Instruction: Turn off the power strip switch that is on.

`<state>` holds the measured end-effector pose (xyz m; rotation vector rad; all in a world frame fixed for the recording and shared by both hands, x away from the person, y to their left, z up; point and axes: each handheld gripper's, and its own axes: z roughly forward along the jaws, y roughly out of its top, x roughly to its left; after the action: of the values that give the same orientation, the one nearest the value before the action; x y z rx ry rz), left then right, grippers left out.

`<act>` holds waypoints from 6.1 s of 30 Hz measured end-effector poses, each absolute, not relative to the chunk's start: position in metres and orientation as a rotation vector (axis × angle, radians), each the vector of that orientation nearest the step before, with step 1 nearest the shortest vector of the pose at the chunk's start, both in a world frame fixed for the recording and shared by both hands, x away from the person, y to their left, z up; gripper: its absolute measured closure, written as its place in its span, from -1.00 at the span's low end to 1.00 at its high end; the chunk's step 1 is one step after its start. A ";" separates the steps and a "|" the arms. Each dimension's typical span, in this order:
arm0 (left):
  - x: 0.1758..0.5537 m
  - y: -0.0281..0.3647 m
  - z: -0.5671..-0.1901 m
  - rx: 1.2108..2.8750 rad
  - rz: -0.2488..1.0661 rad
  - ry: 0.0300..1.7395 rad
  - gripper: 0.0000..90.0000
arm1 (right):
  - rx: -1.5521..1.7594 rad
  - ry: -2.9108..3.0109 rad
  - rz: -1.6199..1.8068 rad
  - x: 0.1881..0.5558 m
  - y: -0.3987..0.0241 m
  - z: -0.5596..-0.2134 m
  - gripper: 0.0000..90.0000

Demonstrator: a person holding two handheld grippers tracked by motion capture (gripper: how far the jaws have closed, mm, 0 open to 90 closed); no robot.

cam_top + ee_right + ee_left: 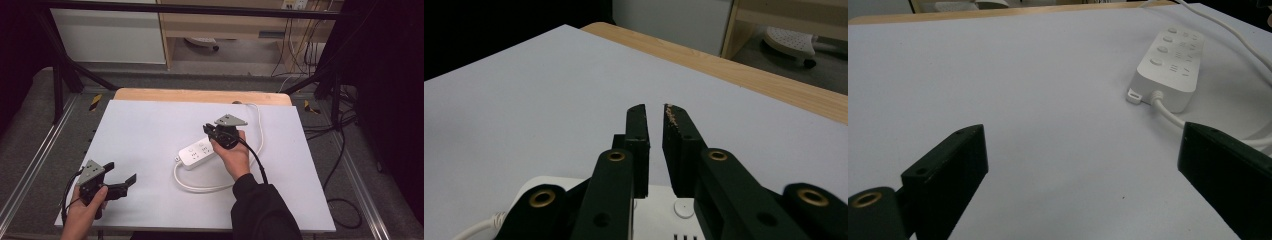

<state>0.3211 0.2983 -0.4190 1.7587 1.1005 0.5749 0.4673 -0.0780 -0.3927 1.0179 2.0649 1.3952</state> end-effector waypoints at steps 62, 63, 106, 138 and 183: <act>0.322 0.298 -0.420 1.764 0.569 1.101 -0.88 | 1.063 2.132 1.381 0.453 -0.051 -0.428 1.00; 0.322 0.298 -0.420 1.764 0.569 1.101 -0.88 | 1.065 2.130 1.384 0.453 -0.051 -0.428 1.00; 0.322 0.299 -0.420 1.765 0.568 1.102 -0.88 | 1.110 2.081 1.304 0.461 -0.053 -0.446 1.00; 0.322 0.298 -0.420 1.767 0.566 1.097 -0.87 | 1.099 2.080 1.292 0.460 -0.051 -0.449 1.00; 0.321 0.299 -0.420 1.759 0.566 1.107 -0.87 | 1.090 2.076 1.279 0.461 -0.053 -0.453 1.00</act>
<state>0.3212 0.2989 -0.4195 1.7595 1.1065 0.5661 0.4606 -0.0530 -0.4529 1.0904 2.0759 1.2791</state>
